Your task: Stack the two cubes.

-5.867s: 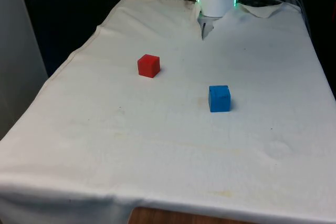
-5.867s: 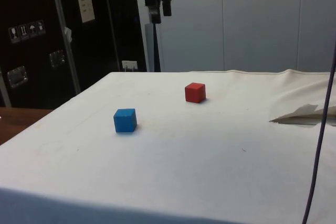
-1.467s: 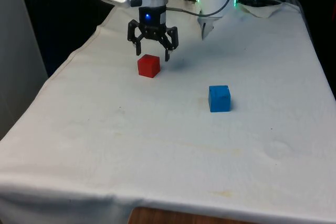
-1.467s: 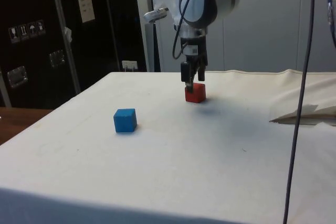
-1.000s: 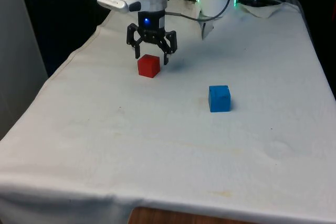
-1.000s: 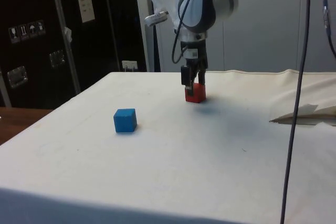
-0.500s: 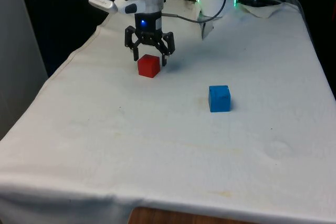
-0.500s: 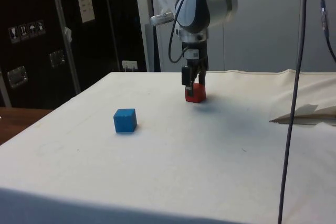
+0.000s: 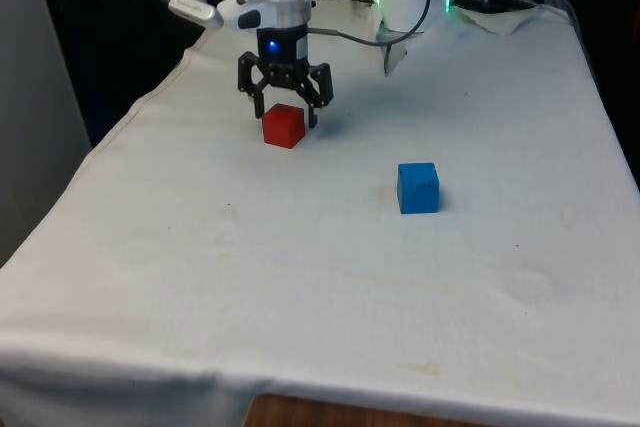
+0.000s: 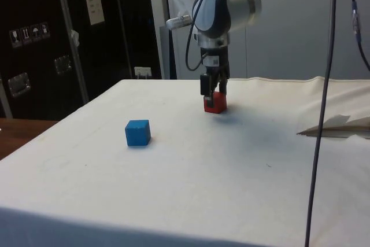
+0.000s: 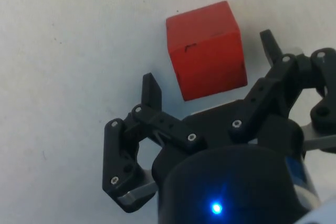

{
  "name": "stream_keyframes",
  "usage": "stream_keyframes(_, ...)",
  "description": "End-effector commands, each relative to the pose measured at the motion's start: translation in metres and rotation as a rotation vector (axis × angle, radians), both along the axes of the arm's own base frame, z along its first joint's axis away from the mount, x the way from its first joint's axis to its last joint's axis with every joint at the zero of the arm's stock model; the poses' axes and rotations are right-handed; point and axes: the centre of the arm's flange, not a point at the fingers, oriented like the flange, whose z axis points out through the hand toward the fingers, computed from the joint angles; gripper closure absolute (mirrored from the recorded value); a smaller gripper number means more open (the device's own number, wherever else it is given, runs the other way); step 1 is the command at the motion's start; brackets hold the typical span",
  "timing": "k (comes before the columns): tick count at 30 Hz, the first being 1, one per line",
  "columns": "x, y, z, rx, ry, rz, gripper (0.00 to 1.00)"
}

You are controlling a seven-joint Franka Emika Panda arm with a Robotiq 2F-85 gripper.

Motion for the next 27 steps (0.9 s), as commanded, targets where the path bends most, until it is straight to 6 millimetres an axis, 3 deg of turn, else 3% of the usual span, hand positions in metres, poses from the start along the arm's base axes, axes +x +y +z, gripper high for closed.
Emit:
stream_keyframes(1, 0.0015, -0.0004, -0.0008, 0.005, -0.006, -0.001, 0.00)
stream_keyframes(4, 0.0029, -0.0013, -0.0013, 0.003, -0.004, -0.001, 0.03)
stream_keyframes(6, 0.0023, -0.0014, -0.0019, -0.004, 0.001, 0.000, 0.20)
stream_keyframes(7, 0.0029, -0.0018, -0.0018, 0.002, -0.003, -0.001, 0.20)
stream_keyframes(10, 0.0031, -0.0019, -0.0021, 0.002, -0.002, -0.001, 0.54)
stream_keyframes(11, 0.0035, -0.0019, -0.0017, 0.002, -0.003, -0.001, 0.77)
stream_keyframes(12, 0.0035, -0.0019, -0.0017, 0.002, -0.003, -0.001, 0.93)
stream_keyframes(13, 0.0035, -0.0019, -0.0017, 0.002, -0.003, -0.001, 0.99)
stream_keyframes(27, 0.0030, -0.0026, -0.0013, -0.002, 0.000, -0.001, 0.98)
